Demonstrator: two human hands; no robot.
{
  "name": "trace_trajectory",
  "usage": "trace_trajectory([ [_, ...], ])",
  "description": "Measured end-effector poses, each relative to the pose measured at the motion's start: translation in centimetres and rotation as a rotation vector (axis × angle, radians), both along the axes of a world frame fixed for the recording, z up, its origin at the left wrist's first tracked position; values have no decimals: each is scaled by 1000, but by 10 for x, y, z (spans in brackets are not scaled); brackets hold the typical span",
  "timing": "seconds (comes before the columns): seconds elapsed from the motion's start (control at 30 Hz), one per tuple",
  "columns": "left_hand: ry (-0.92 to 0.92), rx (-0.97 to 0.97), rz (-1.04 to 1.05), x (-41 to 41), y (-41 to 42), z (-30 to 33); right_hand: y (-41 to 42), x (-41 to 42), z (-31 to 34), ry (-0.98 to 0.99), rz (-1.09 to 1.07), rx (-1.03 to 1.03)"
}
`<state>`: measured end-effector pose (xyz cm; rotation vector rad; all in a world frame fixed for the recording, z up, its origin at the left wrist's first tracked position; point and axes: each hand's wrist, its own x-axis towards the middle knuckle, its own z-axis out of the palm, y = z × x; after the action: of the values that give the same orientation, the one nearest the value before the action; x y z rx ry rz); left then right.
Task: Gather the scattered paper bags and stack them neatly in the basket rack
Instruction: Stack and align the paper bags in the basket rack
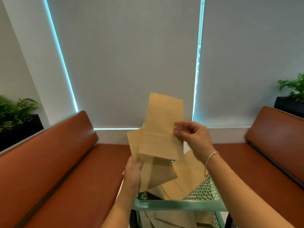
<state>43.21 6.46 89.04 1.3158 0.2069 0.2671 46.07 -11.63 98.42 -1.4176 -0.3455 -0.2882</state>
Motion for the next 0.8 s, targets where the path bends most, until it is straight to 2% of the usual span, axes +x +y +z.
trace_trajectory([
  [0.1,33,22,25,3,3,-1,18,-1,-39,129,35,-297],
  [0.17,-9,13,7,2,2,1,20,2,-58,126,-9,-533],
  [0.23,-44,32,-12,-1,-1,2,23,6,-66,105,-46,-676],
  [0.43,-53,58,-15,0,-1,-1,38,8,-72,172,-143,-736],
  [0.8,-35,68,-109,3,-3,-5,52,5,-79,147,-101,-803],
])
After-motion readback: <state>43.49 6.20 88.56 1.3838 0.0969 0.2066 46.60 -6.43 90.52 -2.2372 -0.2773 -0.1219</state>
